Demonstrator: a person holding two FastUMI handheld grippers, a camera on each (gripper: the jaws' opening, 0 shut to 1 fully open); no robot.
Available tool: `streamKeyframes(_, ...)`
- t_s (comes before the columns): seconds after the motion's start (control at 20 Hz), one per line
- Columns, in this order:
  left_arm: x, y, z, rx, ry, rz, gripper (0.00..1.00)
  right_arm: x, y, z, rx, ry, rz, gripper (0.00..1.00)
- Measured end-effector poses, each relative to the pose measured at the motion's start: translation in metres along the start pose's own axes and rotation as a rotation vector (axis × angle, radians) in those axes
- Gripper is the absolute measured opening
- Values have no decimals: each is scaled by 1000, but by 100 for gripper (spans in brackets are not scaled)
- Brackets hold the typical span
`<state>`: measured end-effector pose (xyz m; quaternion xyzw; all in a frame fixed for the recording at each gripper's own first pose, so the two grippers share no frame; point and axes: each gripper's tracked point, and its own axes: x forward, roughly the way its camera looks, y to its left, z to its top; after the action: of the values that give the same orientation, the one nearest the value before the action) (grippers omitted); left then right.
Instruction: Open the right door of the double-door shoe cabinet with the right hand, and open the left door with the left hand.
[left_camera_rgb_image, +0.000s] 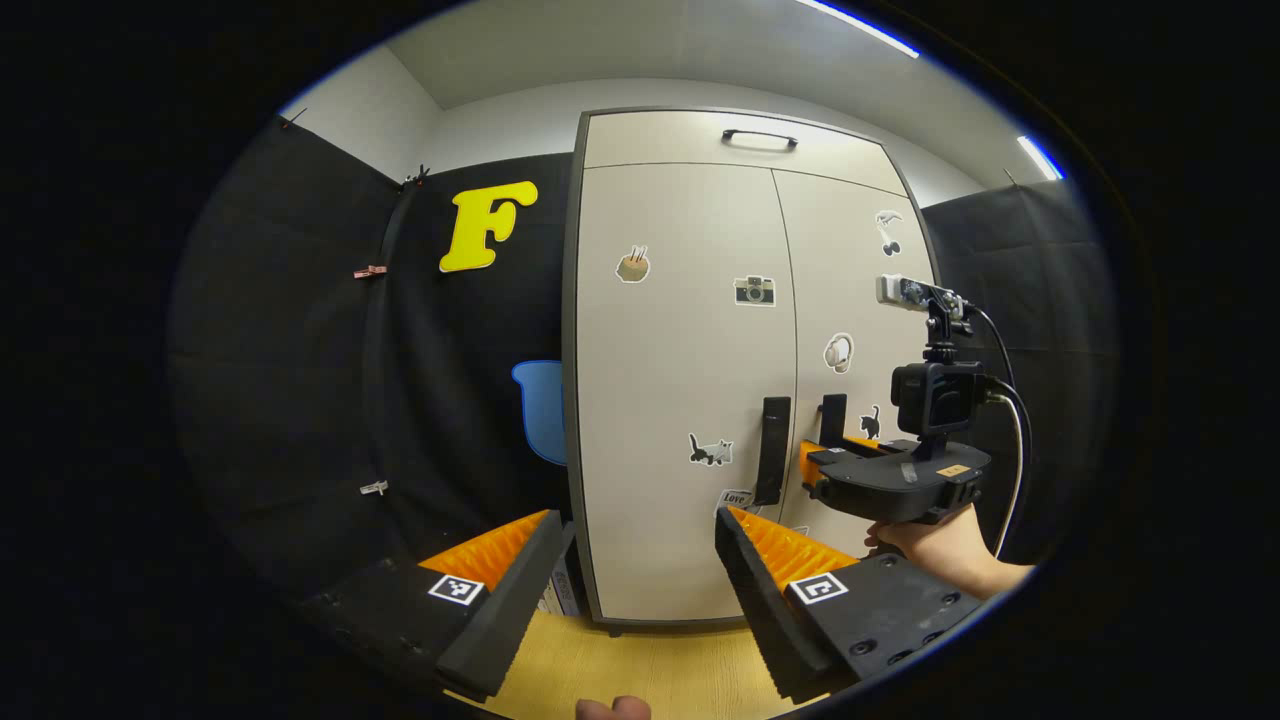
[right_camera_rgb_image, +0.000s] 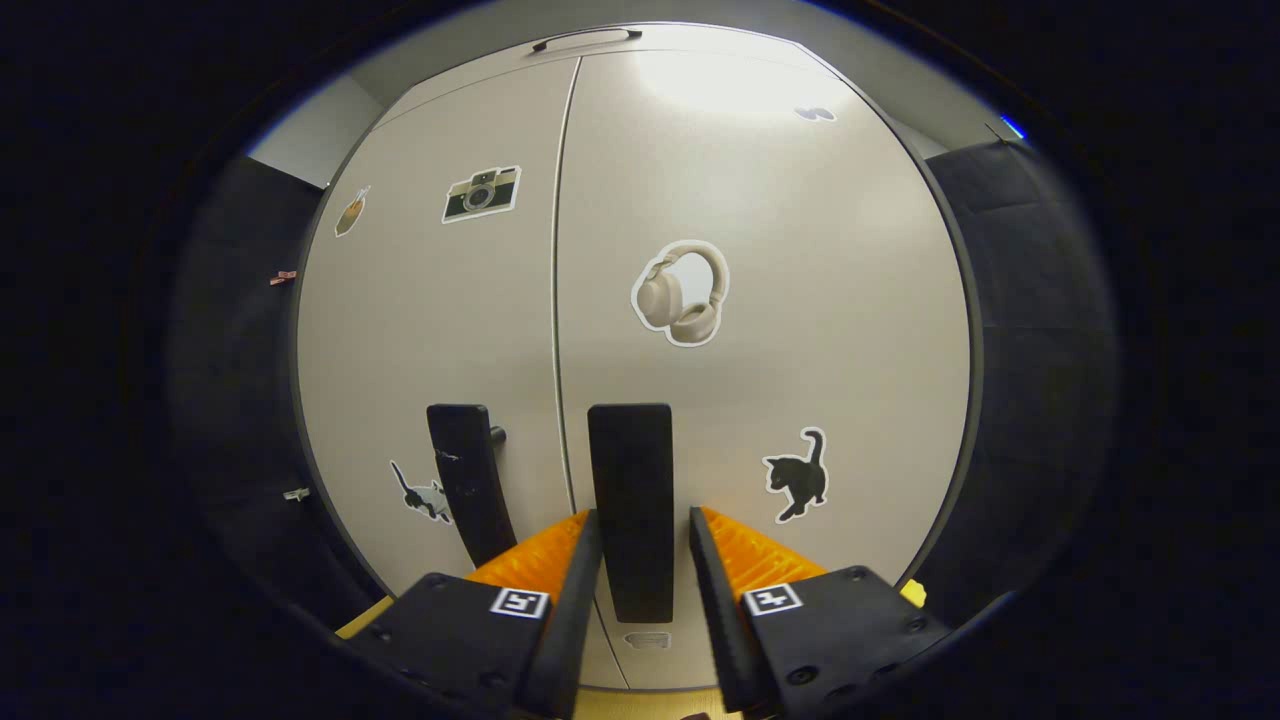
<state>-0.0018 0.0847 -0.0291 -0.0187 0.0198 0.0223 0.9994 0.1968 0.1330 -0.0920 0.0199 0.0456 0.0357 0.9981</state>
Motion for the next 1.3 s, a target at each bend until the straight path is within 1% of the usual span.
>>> streamKeyframes(0.05, 0, 2, -1, -2, 1, 1, 95, 0, 1, 0, -19, -5, -10, 42)
streamKeyframes(0.1, 2, 4, -2, -5, 3, 2, 95, 0, 1, 0, -44, -12, -19, 40)
streamKeyframes(0.2, 3, 7, -4, -9, 8, 4, 95, 1, 3, -4, -125, -8, -22, 41)
streamKeyframes(0.25, 4, 9, -5, -12, 10, 6, 95, -2, 2, -2, -126, -5, -40, 42)
streamKeyframes(0.3, 4, 9, -4, -16, 10, 6, 95, 3, 2, -4, -101, 1, -50, 36)
streamKeyframes(0.35, 4, 9, -6, -19, 11, 7, 95, -1, 2, -3, -72, 9, -47, 27)
streamKeyframes(0.4, 3, 10, -6, -22, 11, 8, 95, 2, 2, -3, -60, 6, -43, 24)
streamKeyframes(0.5, 1, 13, -6, -27, 12, 13, 95, 0, 2, -2, -49, 2, -45, 24)
streamKeyframes(0.6, -3, 11, -9, -31, 18, 12, 95, -2, 2, -5, -8, 31, -29, 24)
streamKeyframes(0.65, -5, 10, -9, -31, 20, 13, 95, -2, 2, -4, -7, 49, -27, 18)
streamKeyframes(0.75, -9, 8, -8, -29, 13, 13, 95, -10, 1, -2, -10, 45, -21, 17)
streamKeyframes(0.8, -11, 8, -7, -28, 8, 14, 95, -10, 1, -1, 1, 35, -12, 12)
streamKeyframes(1.05, -19, -1, -6, -26, 2, 23, 95, -28, -3, 3, 23, 56, 75, 12)
streamKeyframes(1.3, -24, -18, -11, -15, 11, 24, 95, -45, -13, 7, 42, 56, 122, 11)
